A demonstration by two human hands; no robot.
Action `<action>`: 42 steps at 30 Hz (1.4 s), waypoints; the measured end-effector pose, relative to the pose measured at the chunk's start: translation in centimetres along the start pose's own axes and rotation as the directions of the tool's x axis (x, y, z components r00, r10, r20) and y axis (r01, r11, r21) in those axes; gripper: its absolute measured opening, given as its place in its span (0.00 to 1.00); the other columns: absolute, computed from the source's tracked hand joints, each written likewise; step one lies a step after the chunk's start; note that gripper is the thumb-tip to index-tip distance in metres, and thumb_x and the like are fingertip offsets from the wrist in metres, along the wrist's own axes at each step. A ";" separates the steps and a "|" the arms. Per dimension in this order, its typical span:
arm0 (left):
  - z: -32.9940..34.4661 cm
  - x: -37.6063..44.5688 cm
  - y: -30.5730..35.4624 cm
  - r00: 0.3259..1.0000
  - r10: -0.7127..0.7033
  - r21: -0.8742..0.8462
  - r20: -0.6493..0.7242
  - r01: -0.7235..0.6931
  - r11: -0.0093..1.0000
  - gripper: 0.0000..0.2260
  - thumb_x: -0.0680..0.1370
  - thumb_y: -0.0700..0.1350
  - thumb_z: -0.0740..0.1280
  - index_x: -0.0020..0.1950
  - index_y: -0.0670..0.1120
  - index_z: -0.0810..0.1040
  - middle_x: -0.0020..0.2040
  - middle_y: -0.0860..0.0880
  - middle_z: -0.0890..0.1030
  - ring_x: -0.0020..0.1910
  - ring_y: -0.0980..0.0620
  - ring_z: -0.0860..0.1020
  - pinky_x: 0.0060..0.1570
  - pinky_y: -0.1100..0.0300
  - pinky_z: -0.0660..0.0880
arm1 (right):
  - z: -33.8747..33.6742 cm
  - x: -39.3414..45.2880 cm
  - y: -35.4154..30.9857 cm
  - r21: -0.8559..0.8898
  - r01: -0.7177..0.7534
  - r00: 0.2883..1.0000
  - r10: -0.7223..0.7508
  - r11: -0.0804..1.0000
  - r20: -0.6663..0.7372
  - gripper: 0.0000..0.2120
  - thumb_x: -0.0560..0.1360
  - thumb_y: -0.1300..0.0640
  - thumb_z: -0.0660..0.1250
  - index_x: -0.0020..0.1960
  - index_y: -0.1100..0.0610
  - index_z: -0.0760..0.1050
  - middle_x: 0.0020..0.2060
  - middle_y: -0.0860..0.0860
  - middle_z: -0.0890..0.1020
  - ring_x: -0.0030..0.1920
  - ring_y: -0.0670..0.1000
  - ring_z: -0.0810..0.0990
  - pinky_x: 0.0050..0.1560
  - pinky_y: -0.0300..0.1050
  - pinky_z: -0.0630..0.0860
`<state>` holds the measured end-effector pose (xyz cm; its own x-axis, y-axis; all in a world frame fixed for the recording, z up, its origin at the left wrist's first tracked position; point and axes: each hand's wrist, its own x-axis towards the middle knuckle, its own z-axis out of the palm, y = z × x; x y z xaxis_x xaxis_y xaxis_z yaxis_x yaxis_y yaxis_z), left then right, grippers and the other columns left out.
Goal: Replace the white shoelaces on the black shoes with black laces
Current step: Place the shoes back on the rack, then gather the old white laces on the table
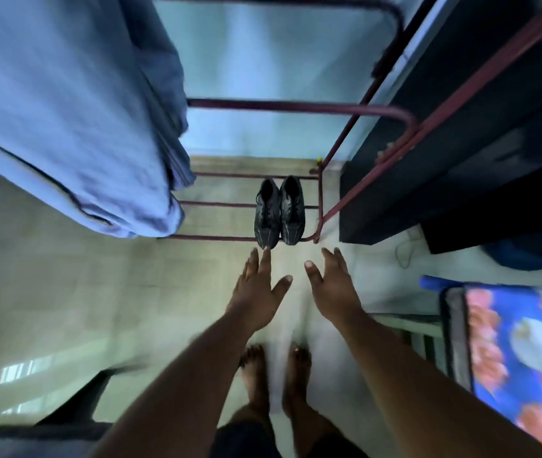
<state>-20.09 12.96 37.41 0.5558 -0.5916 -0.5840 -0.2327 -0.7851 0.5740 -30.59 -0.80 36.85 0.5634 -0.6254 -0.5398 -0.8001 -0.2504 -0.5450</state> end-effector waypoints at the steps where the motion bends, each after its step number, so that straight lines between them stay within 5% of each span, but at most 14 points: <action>1: -1.1 -2.3 1.5 1.000 0.005 -0.027 0.014 -0.004 1.000 0.37 0.82 0.63 0.58 0.84 0.52 0.43 0.84 0.49 0.42 0.83 0.47 0.47 0.79 0.49 0.51 | -1.6 -2.5 -1.1 0.062 -0.020 1.000 0.021 0.998 -0.022 0.31 0.83 0.40 0.55 0.82 0.54 0.55 0.82 0.53 0.51 0.82 0.52 0.51 0.78 0.50 0.53; 12: -6.8 -15.3 11.9 0.992 0.127 -0.235 -0.003 -0.124 0.964 0.35 0.80 0.67 0.61 0.83 0.55 0.56 0.83 0.52 0.58 0.81 0.51 0.57 0.79 0.49 0.57 | -11.9 -19.8 -3.2 0.570 -0.073 0.952 0.228 0.818 -0.205 0.27 0.83 0.40 0.56 0.79 0.50 0.61 0.77 0.52 0.67 0.73 0.55 0.70 0.72 0.47 0.66; 15: -5.6 -17.2 14.6 0.984 0.170 -0.194 0.058 -0.156 0.968 0.33 0.83 0.61 0.61 0.84 0.53 0.54 0.83 0.51 0.56 0.81 0.50 0.56 0.79 0.52 0.56 | -13.2 -22.3 -0.1 0.590 -0.052 0.926 0.261 0.805 -0.274 0.34 0.77 0.26 0.54 0.78 0.38 0.58 0.77 0.43 0.66 0.68 0.54 0.74 0.58 0.46 0.70; 17: -3.8 -18.4 16.3 0.964 0.249 -0.157 0.097 -0.232 0.960 0.32 0.83 0.59 0.61 0.84 0.52 0.54 0.83 0.50 0.55 0.81 0.50 0.56 0.78 0.54 0.56 | -14.5 -24.9 2.1 0.619 -0.010 0.921 0.248 0.785 -0.300 0.35 0.73 0.21 0.53 0.74 0.38 0.65 0.68 0.40 0.73 0.60 0.48 0.75 0.56 0.42 0.71; 19: -1.7 -19.7 18.2 0.944 0.303 -0.119 0.131 -0.288 0.950 0.32 0.83 0.58 0.62 0.83 0.50 0.55 0.83 0.50 0.57 0.81 0.50 0.57 0.75 0.58 0.56 | -15.9 -28.3 3.0 0.615 -0.006 0.916 0.250 0.788 -0.312 0.25 0.80 0.35 0.59 0.72 0.46 0.67 0.60 0.44 0.77 0.59 0.48 0.77 0.63 0.37 0.71; 21: 0.9 -21.4 20.0 0.923 0.340 -0.096 0.179 -0.327 0.940 0.31 0.84 0.57 0.61 0.83 0.49 0.55 0.82 0.50 0.57 0.80 0.52 0.58 0.75 0.60 0.55 | -16.2 -30.2 6.4 0.635 0.000 0.893 0.286 0.772 -0.347 0.24 0.84 0.44 0.60 0.77 0.51 0.65 0.70 0.51 0.74 0.72 0.51 0.71 0.73 0.39 0.62; 24: 5.2 -24.3 22.3 0.872 0.414 -0.038 0.260 -0.419 0.907 0.33 0.84 0.57 0.62 0.83 0.47 0.54 0.83 0.49 0.55 0.81 0.53 0.55 0.79 0.56 0.53 | -17.0 -34.5 10.4 0.641 -0.009 0.877 0.314 0.767 -0.364 0.29 0.84 0.44 0.60 0.80 0.55 0.60 0.76 0.49 0.66 0.77 0.49 0.62 0.71 0.37 0.57; 27: 9.9 -27.5 23.8 0.813 0.485 0.045 0.322 -0.525 0.850 0.32 0.83 0.55 0.63 0.83 0.47 0.55 0.83 0.49 0.55 0.81 0.54 0.55 0.72 0.65 0.53 | -17.5 -39.3 14.8 0.662 -0.004 0.841 0.360 0.750 -0.403 0.30 0.83 0.45 0.61 0.80 0.56 0.60 0.77 0.51 0.66 0.78 0.50 0.62 0.71 0.38 0.57; 30: 14.7 -30.0 24.2 0.729 0.534 0.127 0.428 -0.634 0.763 0.32 0.84 0.56 0.62 0.84 0.49 0.53 0.84 0.50 0.50 0.82 0.55 0.49 0.76 0.60 0.51 | -17.1 -43.9 19.5 0.637 -0.024 0.821 0.379 0.770 -0.427 0.31 0.82 0.45 0.62 0.80 0.57 0.59 0.79 0.53 0.62 0.79 0.51 0.59 0.75 0.42 0.55; 38: 27.9 -37.0 25.7 0.580 0.488 0.228 0.652 -0.764 0.603 0.33 0.83 0.57 0.63 0.83 0.47 0.54 0.84 0.47 0.48 0.83 0.51 0.47 0.78 0.54 0.51 | -13.7 -55.5 31.6 0.665 -0.191 0.691 0.580 0.722 -0.432 0.34 0.82 0.42 0.62 0.81 0.56 0.57 0.81 0.56 0.56 0.81 0.55 0.54 0.77 0.50 0.55; 42: 32.9 -39.9 26.4 0.463 0.449 0.257 0.764 -0.857 0.446 0.35 0.83 0.59 0.62 0.84 0.48 0.52 0.84 0.46 0.46 0.83 0.49 0.49 0.76 0.53 0.56 | -11.9 -59.7 36.2 0.713 -0.281 0.611 0.693 0.642 -0.383 0.38 0.80 0.37 0.63 0.82 0.52 0.54 0.82 0.53 0.52 0.81 0.55 0.54 0.76 0.56 0.60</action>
<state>-74.65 9.80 56.93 -0.4570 -0.7664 -0.4514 -0.7855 0.1097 0.6091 -95.70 18.71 56.96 -0.2888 -0.8387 -0.4617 -0.5259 0.5420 -0.6556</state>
